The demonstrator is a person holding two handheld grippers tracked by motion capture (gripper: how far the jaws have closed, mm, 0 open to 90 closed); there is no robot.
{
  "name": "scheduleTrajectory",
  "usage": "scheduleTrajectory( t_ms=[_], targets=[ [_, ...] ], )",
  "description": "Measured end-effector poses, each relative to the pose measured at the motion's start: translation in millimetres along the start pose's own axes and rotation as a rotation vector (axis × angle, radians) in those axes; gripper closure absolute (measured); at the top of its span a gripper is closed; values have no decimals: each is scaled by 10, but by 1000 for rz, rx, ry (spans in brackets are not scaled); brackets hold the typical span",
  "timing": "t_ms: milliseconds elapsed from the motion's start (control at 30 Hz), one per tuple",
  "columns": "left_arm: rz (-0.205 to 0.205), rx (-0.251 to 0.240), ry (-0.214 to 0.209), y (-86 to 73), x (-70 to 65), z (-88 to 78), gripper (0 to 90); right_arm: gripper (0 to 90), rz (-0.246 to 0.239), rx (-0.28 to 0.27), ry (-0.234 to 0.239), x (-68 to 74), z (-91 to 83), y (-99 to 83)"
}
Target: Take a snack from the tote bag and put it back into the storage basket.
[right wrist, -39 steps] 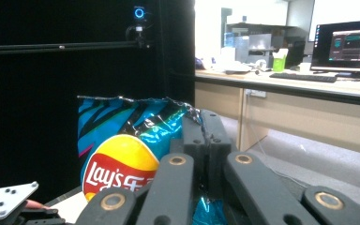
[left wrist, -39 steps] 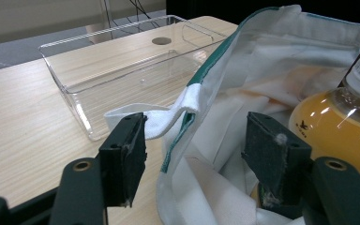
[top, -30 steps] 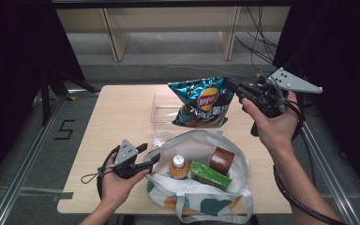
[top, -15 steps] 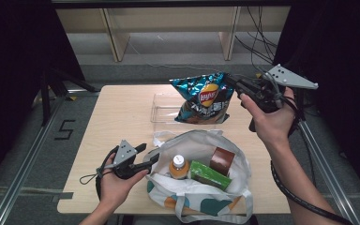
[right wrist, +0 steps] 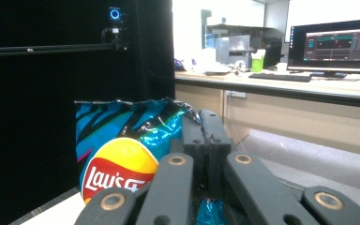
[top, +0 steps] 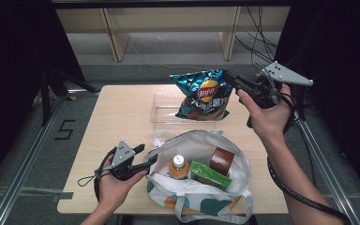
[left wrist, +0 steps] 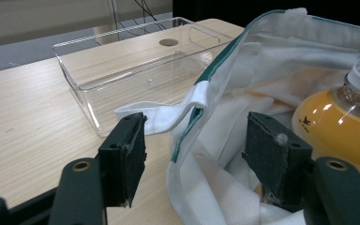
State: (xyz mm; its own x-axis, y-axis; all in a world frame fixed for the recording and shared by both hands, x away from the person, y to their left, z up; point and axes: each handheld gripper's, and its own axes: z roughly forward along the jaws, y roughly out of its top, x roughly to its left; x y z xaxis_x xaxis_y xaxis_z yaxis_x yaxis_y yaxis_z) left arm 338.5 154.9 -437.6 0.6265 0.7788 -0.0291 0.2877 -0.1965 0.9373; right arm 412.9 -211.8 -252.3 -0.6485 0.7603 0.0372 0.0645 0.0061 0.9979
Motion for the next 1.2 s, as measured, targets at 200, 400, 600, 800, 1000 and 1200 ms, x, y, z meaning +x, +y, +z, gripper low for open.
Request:
scheduleTrajectory(
  t_ms=[200,400,600,800,1000,1200],
  targets=[
    [23,2,6,2,16,-11,381,900,15,1,-9,-7,41,-5],
    [16,-1,9,-1,13,-18,381,900,-2,3,-12,-35,87,-8],
    [13,1,11,-2,12,-21,381,900,18,11,-14,-36,138,-14],
    [16,-2,9,-2,23,-22,381,900,21,13,-22,-60,207,-21],
    [10,-5,8,-6,32,-23,381,900,21,17,-26,-77,271,-43],
    [19,-10,10,-3,43,-31,381,900,18,26,-33,-85,337,-32]
  ],
)
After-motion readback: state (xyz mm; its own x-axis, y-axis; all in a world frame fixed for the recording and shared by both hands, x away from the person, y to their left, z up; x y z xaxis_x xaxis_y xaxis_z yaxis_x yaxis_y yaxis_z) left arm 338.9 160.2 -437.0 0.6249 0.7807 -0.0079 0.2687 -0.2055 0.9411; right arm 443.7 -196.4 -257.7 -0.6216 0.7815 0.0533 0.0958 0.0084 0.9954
